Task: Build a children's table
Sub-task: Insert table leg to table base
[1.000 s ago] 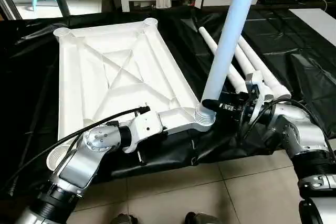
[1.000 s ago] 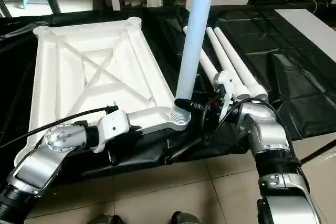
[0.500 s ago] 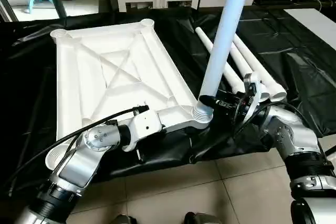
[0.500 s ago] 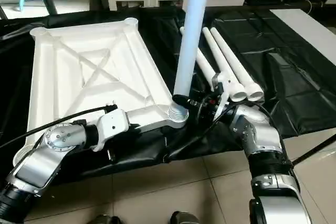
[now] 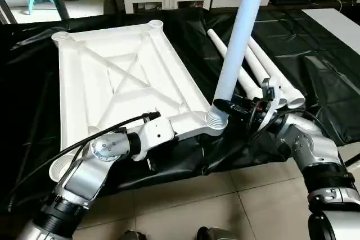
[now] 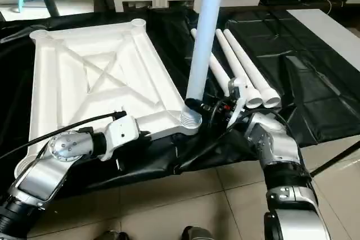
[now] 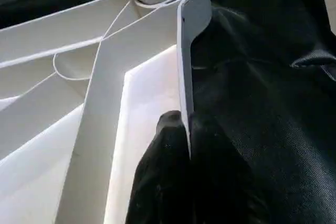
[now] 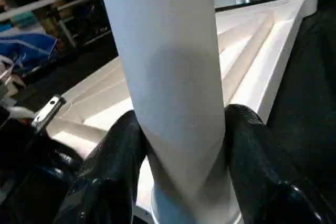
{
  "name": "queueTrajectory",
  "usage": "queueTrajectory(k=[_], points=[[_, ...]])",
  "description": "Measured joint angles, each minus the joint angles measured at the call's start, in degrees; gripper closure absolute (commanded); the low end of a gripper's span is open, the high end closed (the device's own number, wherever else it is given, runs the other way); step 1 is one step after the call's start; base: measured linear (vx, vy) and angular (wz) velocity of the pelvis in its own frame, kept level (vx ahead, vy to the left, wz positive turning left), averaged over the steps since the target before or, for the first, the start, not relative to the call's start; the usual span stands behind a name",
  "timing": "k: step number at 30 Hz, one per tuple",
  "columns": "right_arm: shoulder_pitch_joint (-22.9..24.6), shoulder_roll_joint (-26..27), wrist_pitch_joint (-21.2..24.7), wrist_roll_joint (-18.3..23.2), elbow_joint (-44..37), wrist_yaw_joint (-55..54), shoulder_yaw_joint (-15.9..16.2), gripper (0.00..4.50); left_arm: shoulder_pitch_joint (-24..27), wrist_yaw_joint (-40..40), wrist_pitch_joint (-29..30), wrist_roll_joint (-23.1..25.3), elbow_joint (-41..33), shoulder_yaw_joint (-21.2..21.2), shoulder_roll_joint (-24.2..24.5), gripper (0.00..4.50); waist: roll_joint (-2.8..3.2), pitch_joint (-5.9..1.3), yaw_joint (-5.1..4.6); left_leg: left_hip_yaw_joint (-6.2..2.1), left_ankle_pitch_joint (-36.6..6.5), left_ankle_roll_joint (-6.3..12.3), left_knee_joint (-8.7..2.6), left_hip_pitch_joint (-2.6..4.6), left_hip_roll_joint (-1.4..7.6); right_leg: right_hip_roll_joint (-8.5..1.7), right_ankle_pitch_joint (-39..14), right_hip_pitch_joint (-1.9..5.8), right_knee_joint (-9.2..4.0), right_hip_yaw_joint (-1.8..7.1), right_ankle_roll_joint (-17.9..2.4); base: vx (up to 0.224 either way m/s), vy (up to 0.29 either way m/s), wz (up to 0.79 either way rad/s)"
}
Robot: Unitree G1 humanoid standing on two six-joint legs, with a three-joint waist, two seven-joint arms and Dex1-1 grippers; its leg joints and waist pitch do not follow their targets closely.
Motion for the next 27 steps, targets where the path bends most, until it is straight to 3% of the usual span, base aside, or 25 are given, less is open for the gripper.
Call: queueTrajectory(k=[8,11,15,27], points=[[-0.3,0.5,0.8,0.6,0.2,-1.2,-0.7,2.59,-0.2,0.3,0.0,0.2,0.1,0.0,0.0,4.50,-0.02,0.00,-0.18,0.00,0.0,-0.01,0.01,0.00,0.00,0.00,-0.1,0.00,0.00,0.01,0.1,0.000,0.000,0.00],[-0.4,0.5,-1.0,-0.3,0.3,-1.2,-0.2,2.59,-0.2,0.3,0.0,0.2,0.2,0.1,-0.1,4.50,-0.02,0.00,-0.24,0.00,0.0,-0.01,0.02,0.00,0.00,0.00,-0.1,-0.01,0.00,0.01,0.1,0.000,0.000,0.00],[1.7,0.5,-9.2,-4.3,-0.3,-1.3,2.6,2.59,0.4,0.4,-0.1,-0.1,1.1,0.1,-0.2,4.50,-0.10,0.00,-0.35,0.00,0.0,-0.01,0.01,-0.02,0.01,0.00,-0.1,-0.05,0.00,0.00,0.1,0.000,0.000,0.00],[4.0,1.8,-30.4,-11.3,1.9,-6.6,5.7,2.63,0.1,0.4,-0.1,-0.1,1.6,0.2,-0.1,4.50,-0.11,-0.01,-0.52,0.00,0.0,-0.02,0.00,0.01,0.01,0.00,-0.1,-0.09,-0.01,0.00,0.2,0.000,0.000,0.00]])
